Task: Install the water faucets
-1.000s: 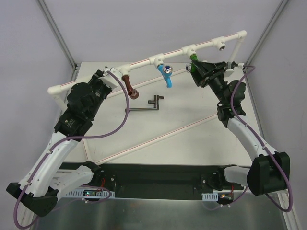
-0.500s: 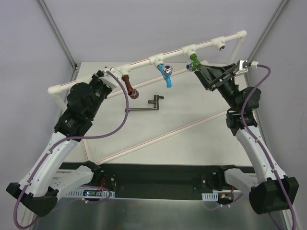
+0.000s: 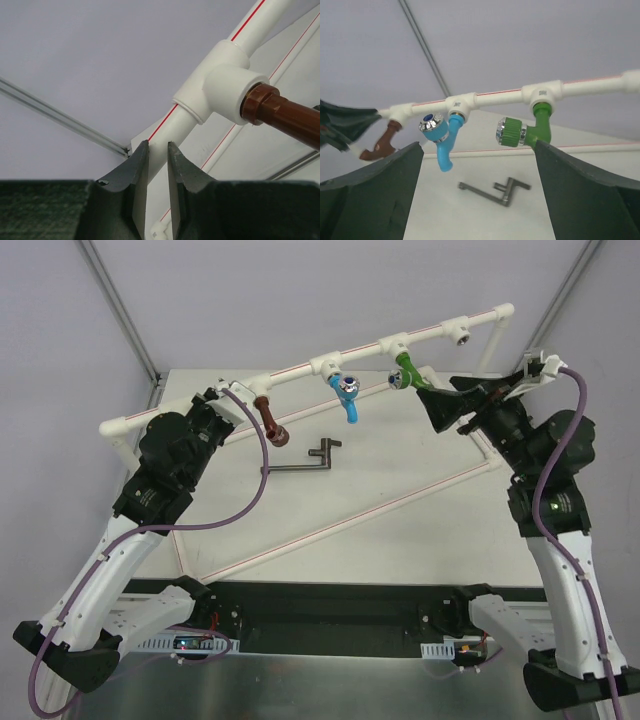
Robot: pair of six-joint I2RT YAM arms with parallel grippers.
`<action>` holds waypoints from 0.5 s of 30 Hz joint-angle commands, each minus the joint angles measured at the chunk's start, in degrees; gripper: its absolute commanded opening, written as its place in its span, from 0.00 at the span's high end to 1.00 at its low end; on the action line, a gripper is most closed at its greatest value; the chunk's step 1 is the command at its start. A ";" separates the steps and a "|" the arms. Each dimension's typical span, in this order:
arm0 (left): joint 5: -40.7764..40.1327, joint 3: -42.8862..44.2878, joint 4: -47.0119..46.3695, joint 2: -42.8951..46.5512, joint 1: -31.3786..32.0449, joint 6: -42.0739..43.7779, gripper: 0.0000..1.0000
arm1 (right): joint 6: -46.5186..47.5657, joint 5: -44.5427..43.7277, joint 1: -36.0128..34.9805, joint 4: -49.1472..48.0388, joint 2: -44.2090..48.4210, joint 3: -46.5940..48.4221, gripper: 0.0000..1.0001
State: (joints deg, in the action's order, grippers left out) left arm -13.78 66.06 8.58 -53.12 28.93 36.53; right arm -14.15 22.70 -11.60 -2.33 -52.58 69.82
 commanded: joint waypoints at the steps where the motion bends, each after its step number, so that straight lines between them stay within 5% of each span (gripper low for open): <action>1: 2.62 -1.90 9.35 -2.16 0.60 -3.84 1.00 | 38.94 -8.70 -4.74 17.16 1.52 8.83 0.04; 8: 2.36 -1.99 9.35 -1.98 0.60 -3.66 1.00 | 63.07 -14.60 -11.78 24.65 -4.99 12.27 0.04; 15: 2.09 -2.08 9.35 -2.07 0.60 -3.49 1.00 | 72.06 -19.26 -15.47 23.51 -10.78 14.11 0.04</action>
State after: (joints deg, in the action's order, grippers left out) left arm -12.16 64.75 13.74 -54.17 29.41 34.52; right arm 47.29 7.97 -25.45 20.84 -61.69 81.34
